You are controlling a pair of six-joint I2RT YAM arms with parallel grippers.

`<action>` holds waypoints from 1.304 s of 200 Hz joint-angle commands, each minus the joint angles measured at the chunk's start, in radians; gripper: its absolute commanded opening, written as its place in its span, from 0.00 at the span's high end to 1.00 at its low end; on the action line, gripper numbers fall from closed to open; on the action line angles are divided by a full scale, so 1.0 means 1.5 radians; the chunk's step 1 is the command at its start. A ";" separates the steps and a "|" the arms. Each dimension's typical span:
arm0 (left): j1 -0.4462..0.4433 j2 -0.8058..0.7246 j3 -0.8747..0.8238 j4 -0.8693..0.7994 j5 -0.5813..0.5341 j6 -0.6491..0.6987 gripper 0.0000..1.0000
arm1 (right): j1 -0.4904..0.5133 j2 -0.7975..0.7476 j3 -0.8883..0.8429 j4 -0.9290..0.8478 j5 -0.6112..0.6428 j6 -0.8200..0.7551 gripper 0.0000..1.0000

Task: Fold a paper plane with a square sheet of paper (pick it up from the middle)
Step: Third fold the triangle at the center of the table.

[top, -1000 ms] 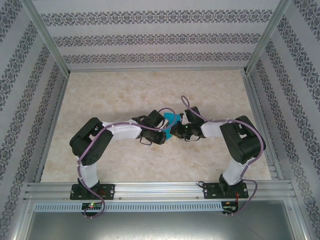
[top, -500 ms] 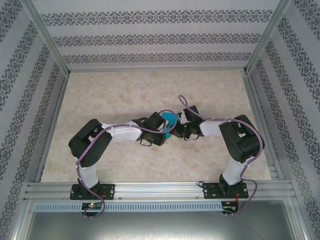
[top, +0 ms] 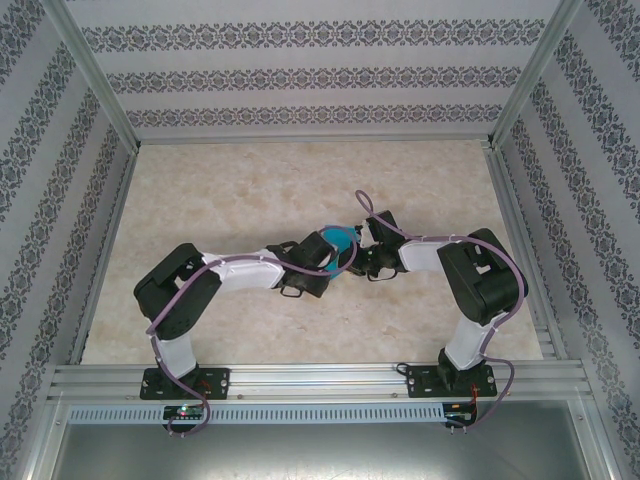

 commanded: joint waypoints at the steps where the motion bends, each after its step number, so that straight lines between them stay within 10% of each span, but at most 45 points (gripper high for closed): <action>1: -0.014 0.010 -0.053 -0.227 -0.030 -0.007 0.82 | -0.023 0.037 -0.017 -0.080 0.105 -0.025 0.92; 113: -0.015 -0.080 -0.005 -0.238 0.023 -0.018 0.83 | -0.012 0.018 -0.008 -0.068 0.051 -0.033 0.90; 261: 0.045 0.045 0.184 -0.140 0.126 0.015 0.75 | -0.083 -0.171 -0.014 -0.185 0.015 -0.055 0.61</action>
